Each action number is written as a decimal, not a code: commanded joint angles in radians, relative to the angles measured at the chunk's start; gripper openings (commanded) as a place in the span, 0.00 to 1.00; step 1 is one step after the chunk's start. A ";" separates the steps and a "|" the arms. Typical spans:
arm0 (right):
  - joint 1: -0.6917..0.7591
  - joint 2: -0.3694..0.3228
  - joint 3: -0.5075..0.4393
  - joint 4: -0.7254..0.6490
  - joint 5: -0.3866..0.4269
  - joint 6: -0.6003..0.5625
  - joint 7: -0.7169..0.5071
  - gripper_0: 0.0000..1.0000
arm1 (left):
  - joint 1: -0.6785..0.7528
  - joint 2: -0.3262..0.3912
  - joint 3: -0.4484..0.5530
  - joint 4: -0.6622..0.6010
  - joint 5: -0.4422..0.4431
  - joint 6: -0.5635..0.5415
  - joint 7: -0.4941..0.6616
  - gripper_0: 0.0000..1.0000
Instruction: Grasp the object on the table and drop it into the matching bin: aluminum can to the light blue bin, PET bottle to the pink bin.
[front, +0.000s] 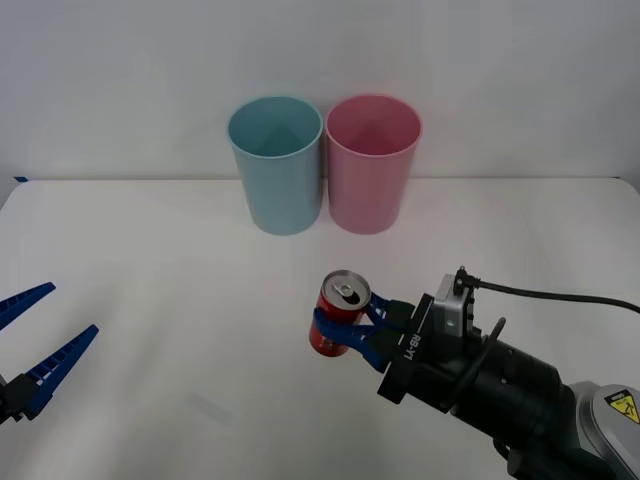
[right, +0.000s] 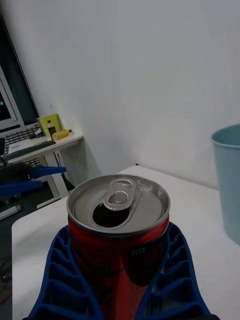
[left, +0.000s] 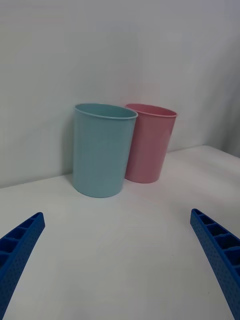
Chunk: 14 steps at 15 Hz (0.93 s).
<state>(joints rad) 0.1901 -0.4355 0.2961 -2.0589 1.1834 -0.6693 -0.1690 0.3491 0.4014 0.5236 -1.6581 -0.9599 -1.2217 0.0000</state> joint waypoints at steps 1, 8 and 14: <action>-0.037 -0.009 -0.031 -0.049 0.009 0.031 -0.118 0.00 | 0.000 0.000 0.000 0.000 0.000 0.000 0.000 1.00; -0.259 -0.081 -0.031 -0.033 0.015 0.234 -0.316 0.00 | 0.000 0.000 0.000 0.000 0.000 0.000 0.000 1.00; -0.566 -0.055 -0.029 0.240 0.035 0.240 -0.313 0.00 | 0.000 0.000 0.000 0.000 0.000 0.000 0.000 1.00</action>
<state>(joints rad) -0.3378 -0.5012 0.2665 -1.8588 1.2125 -0.4294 -0.4819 0.3491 0.4014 0.5236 -1.6581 -0.9599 -1.2217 0.0000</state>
